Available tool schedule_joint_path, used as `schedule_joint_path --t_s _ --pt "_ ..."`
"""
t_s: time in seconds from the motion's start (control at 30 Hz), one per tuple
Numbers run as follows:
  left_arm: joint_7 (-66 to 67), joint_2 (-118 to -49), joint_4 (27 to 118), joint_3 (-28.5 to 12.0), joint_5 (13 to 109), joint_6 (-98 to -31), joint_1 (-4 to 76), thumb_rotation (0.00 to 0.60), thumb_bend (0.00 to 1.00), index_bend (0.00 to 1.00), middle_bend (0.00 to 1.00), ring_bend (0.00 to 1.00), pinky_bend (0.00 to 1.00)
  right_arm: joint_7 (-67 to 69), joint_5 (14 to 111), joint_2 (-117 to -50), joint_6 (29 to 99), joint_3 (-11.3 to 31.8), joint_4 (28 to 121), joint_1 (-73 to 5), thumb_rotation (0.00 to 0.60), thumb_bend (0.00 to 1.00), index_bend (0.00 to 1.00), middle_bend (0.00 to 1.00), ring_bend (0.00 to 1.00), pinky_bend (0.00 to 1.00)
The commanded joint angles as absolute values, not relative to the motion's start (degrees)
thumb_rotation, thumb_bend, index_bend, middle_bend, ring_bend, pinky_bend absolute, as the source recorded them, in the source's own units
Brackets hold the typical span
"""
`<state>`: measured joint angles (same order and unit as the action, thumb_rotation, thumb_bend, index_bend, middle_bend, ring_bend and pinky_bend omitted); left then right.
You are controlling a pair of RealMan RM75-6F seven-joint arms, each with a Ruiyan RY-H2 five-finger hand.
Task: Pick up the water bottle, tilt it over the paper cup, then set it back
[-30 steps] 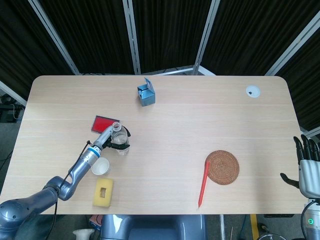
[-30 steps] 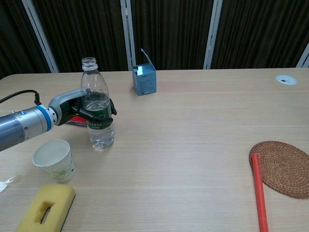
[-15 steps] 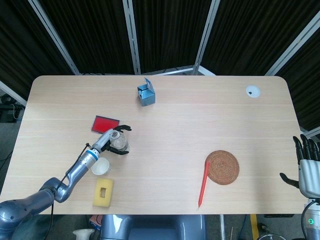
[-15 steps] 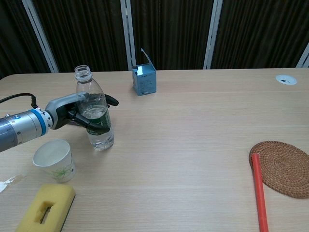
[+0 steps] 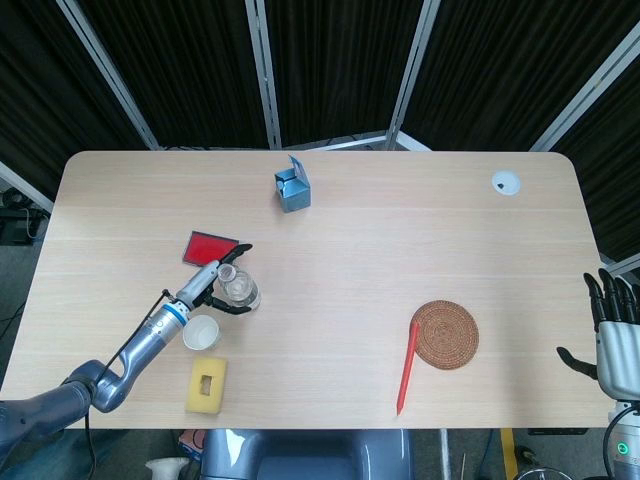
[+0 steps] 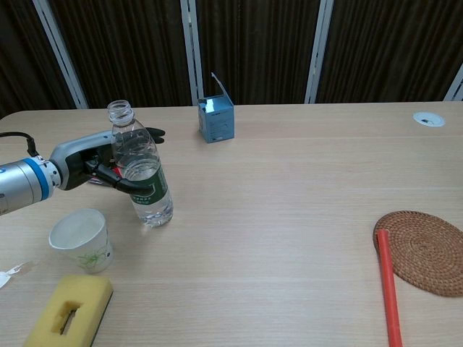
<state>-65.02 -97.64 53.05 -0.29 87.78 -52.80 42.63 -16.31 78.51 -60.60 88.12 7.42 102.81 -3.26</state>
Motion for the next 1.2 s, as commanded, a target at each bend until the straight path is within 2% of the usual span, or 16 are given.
schedule_joint_path --t_s 0.03,0.37,0.6,0.8,0.93,1.07,1.2 --pt "-64.1 -95.3 55.9 -0.3 87.7 -54.2 41.7 0.6 0.09 0.0 0.0 0.0 0.0 -16.2 79.1 -60.5 88.5 7.2 103.2 -3.1 0.6 0.0 0.0 0.0 0.0 0.0" --pt "-62.1 -89.0 61.6 -0.2 87.7 -58.6 38.9 0.6 0.09 0.0 0.0 0.0 0.0 -16.1 80.3 -60.3 88.6 6.7 103.7 -3.0 0.6 0.0 0.0 0.0 0.0 0.0" --pt "-53.7 -81.4 65.7 -0.6 85.7 -61.9 35.7 0.6 0.07 0.0 0.0 0.0 0.0 -15.6 81.1 -60.1 88.6 6.4 103.9 -2.9 0.6 0.0 0.0 0.0 0.0 0.0" --pt "-36.8 -76.4 68.6 -2.7 82.6 -71.2 30.3 0.6 0.02 0.0 0.0 0.0 0.0 -14.5 82.5 -59.6 89.3 6.0 104.6 -2.5 0.6 0.0 0.0 0.0 0.0 0.0" --pt "-21.6 -73.2 73.1 -2.6 81.1 -78.3 25.7 0.6 0.0 0.0 0.0 0.0 0.0 -13.6 83.7 -59.2 89.4 5.6 104.9 -2.4 0.6 0.0 0.0 0.0 0.0 0.0" --pt "-4.2 -70.4 81.2 -1.9 78.8 -86.1 20.0 0.6 0.0 0.0 0.0 0.0 0.0 -12.7 84.9 -59.1 89.3 5.4 104.4 -2.6 0.6 0.0 0.0 0.0 0.0 0.0" --pt "4.6 -68.0 89.0 -0.9 77.8 -90.8 16.0 0.6 0.0 0.0 0.0 0.0 0.0 -11.7 85.5 -58.9 89.3 5.4 103.7 -2.7 0.6 0.0 0.0 0.0 0.0 0.0"
